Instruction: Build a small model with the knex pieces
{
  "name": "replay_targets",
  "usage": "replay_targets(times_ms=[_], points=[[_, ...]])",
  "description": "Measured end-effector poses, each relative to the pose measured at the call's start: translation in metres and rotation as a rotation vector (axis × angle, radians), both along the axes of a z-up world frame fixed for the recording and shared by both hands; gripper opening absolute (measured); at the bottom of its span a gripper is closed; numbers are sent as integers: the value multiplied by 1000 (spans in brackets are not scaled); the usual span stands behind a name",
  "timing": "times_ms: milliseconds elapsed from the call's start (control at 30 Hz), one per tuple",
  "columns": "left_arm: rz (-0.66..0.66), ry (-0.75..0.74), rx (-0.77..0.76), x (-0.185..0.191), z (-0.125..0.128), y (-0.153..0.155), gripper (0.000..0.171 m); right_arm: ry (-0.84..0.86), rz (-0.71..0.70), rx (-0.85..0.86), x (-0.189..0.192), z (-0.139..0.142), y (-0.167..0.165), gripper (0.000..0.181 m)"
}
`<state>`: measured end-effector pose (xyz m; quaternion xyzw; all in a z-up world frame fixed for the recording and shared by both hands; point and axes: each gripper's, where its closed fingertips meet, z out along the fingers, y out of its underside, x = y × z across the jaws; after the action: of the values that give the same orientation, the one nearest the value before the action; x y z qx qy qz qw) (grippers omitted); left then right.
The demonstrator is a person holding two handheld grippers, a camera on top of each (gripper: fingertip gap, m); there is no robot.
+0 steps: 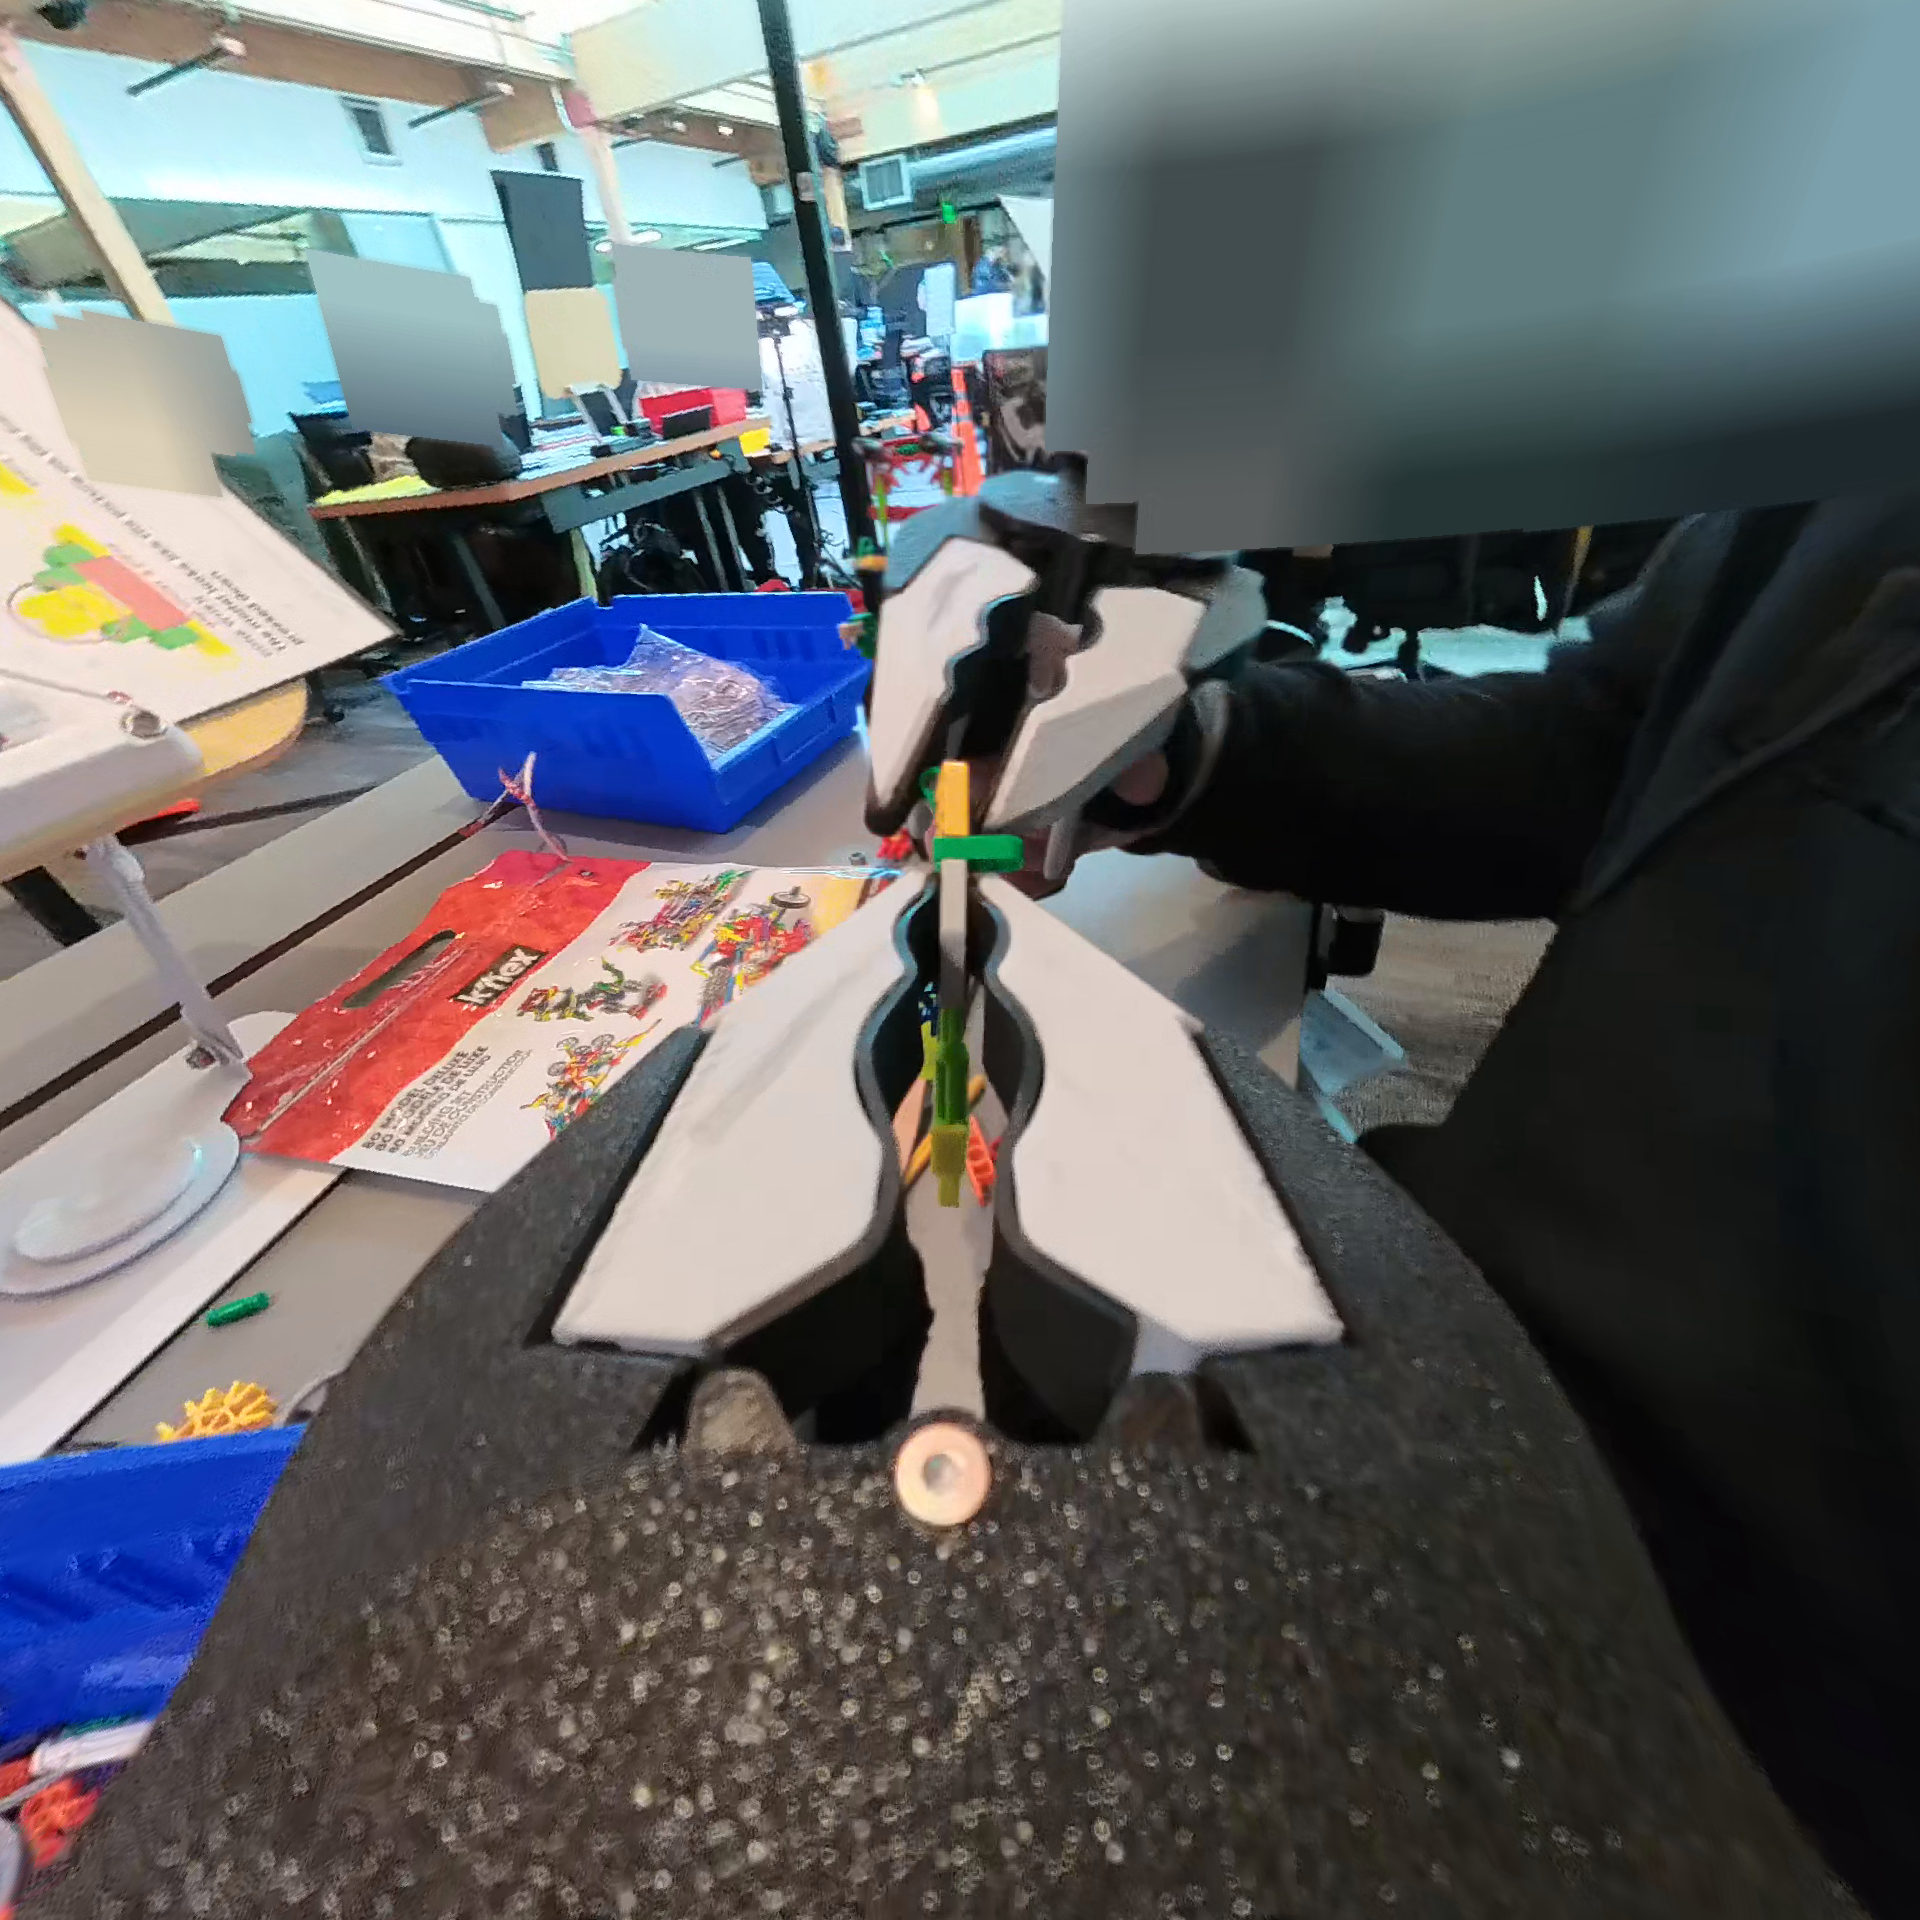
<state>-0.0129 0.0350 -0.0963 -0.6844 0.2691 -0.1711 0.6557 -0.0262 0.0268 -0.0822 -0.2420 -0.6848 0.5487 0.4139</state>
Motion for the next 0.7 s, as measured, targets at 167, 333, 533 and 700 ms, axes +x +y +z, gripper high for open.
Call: replay_targets(times_ms=[167,333,533,700], points=[[83,-118,-18,-7,4,20,0,159,-340,262,-9,5,24,11],[89,-207,-24,-8,8,30,1,296,-597,506,-9,12,35,12],[48,-182,-3,0,10,29,0,166,-377,257,1,12,33,15],[9,-154,7,5,12,27,0,54,-224,55,7,15,32,8]])
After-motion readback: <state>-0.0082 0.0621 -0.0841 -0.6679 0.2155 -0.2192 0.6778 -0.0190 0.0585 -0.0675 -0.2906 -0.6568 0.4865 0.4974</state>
